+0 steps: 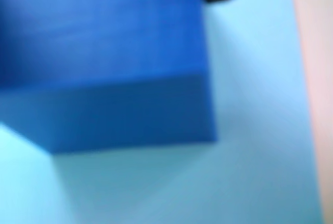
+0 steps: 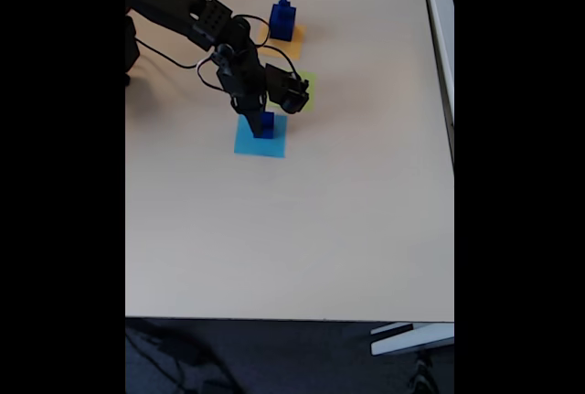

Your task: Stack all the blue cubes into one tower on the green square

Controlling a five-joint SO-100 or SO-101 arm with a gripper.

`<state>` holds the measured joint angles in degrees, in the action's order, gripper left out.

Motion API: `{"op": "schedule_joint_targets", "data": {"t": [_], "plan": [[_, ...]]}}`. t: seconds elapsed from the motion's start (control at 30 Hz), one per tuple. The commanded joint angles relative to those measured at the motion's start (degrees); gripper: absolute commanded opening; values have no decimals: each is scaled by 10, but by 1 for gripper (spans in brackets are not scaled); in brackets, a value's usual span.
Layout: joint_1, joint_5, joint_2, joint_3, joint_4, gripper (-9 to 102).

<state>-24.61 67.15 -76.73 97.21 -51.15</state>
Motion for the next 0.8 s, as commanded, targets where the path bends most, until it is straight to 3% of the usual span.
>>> {"op": "schedule_joint_targets", "data": {"t": [0.0,0.77], "plan": [[1,5,-16,-2,9,25],[42,4,-82,-41,30,33]]}}
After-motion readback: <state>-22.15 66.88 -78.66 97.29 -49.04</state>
